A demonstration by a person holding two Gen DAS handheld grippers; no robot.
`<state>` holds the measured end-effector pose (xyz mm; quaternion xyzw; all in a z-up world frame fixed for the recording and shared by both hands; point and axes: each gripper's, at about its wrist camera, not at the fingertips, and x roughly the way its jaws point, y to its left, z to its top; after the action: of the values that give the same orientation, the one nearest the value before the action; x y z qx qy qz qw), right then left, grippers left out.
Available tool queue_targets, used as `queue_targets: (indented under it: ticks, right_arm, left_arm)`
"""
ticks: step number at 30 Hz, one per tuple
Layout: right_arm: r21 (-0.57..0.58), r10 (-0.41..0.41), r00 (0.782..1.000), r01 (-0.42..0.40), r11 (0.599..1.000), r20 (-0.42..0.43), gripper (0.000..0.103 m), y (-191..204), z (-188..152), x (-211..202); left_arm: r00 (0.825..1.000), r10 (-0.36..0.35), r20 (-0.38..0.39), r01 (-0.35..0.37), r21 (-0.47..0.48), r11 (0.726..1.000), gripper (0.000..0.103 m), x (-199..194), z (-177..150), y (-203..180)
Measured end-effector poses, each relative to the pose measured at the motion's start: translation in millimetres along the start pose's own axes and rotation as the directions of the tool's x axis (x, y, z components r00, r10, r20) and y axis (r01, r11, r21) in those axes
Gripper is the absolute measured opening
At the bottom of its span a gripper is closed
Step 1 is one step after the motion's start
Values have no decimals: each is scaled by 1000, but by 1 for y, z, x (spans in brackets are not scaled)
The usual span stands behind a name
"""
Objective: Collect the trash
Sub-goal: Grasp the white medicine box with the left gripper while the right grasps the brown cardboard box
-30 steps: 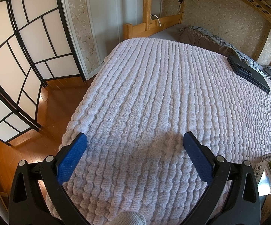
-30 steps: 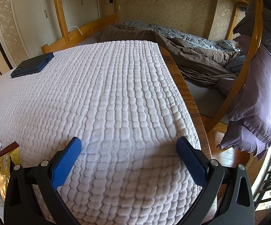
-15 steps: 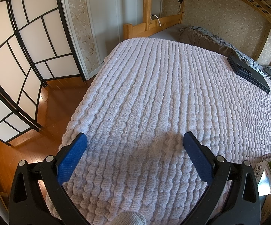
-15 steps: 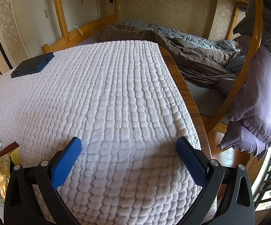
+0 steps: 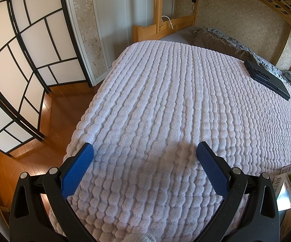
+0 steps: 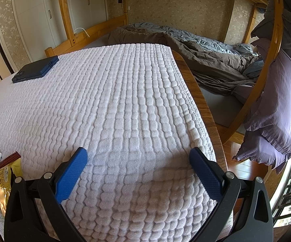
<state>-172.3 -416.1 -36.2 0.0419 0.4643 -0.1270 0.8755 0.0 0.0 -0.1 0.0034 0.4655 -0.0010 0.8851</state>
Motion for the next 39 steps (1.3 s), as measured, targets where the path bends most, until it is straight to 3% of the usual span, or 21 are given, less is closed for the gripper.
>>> queue_targets:
  ticks: [17,21,25,28,31,33,36,39]
  right_arm:
    - [-21,36,999,-35,999,7,99,5,7,2]
    - [-41,14,997,-11,999,72,99,10,8,-10]
    - [-47,45,986,-38,998,163,99,14,7,-44]
    - [-129,75,969,-45,991,236,99,35,3,-82]
    - [-243,179,944,-112,963,276,99,65,-4,-119]
    - [-322,256,927,-162,933,275,99,90,-9,-137]
    - [-466,388,892,-249,849,230,99,143,-24,-156]
    - [-541,472,864,-317,779,173,99,182,-36,-163]
  left_arm:
    - [1000,-8,-9,8,8,1000,102,0,0,0]
    - [999,-42,-9,42,2,999,102,-5,4,7]
    - [995,-81,66,80,19,997,102,-38,4,13]
    - [984,-124,131,115,75,991,102,-69,-1,14]
    - [963,-216,163,191,159,969,102,-100,-13,8]
    - [946,-291,145,253,235,938,102,-117,-27,-1]
    - [930,-350,109,297,333,895,102,-130,-49,-19]
    - [922,-381,71,323,400,857,102,-131,-68,-37]
